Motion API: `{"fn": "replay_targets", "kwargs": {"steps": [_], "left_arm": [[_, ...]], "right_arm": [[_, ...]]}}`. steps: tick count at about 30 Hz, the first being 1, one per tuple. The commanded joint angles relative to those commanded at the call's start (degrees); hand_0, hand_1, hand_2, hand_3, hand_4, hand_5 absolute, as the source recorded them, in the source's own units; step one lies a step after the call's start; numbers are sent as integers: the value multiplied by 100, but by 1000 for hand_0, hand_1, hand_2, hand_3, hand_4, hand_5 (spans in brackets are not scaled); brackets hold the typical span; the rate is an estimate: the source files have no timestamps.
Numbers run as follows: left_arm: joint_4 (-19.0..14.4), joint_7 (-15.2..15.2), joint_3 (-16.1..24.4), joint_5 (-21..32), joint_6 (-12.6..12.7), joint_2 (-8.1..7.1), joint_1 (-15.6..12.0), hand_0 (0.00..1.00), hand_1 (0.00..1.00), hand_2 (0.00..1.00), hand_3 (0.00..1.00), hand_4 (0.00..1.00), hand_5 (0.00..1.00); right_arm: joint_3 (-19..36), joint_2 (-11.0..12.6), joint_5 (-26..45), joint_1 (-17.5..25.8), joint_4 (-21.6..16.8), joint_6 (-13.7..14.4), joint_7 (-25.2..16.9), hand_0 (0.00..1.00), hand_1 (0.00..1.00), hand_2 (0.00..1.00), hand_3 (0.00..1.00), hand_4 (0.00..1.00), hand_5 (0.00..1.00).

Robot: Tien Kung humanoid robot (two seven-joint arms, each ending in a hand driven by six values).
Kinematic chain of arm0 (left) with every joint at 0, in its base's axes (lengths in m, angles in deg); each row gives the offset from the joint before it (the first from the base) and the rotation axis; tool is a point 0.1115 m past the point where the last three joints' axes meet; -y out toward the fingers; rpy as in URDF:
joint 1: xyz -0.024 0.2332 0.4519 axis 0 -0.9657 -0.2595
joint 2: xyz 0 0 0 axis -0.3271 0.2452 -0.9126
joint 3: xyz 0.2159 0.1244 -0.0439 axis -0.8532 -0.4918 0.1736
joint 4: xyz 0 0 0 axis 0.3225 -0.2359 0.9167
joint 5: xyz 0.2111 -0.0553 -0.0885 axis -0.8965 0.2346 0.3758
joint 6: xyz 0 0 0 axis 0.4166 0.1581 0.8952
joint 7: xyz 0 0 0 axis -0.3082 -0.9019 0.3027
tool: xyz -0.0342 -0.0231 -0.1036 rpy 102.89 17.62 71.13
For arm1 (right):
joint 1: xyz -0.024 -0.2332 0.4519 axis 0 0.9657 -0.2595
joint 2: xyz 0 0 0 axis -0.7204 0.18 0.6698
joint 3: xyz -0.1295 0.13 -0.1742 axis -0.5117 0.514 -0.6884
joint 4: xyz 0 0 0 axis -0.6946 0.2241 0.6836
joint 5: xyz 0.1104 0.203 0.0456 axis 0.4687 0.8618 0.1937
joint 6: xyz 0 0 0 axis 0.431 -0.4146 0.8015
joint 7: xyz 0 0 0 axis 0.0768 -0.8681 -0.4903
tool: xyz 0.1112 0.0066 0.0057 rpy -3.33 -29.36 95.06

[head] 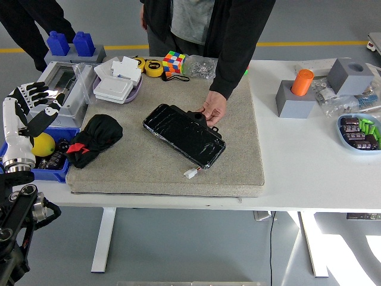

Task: Pick the rag up,wipe the panel,place it on the desk

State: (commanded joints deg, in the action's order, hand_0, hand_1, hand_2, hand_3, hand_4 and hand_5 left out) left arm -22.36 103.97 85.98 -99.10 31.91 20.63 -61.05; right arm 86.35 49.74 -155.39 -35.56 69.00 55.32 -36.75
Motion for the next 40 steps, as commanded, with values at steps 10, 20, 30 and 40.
{"fn": "replay_targets", "kwargs": {"steps": [10,20,30,40], "left_arm": [[-73,-92,12,-31,-41,-10,-139,562,614,607,577,901,213],[-174,-152,-31,-60,-48,-23,-134,565,615,611,576,900,214],[-267,-195,-45,-69,-59,-27,-183,571,621,617,580,899,216],[-297,-202,-74,-59,-56,-37,-207,573,622,618,581,899,218]], "right_arm": [[84,-43,-26,38,-11,1,19,590,605,550,537,924,373],[102,-47,-22,14,-9,4,24,590,605,550,537,922,373],[113,-78,-16,-5,-13,15,30,591,605,550,536,920,374],[104,-80,-22,1,2,27,31,590,605,550,536,919,374]]}}
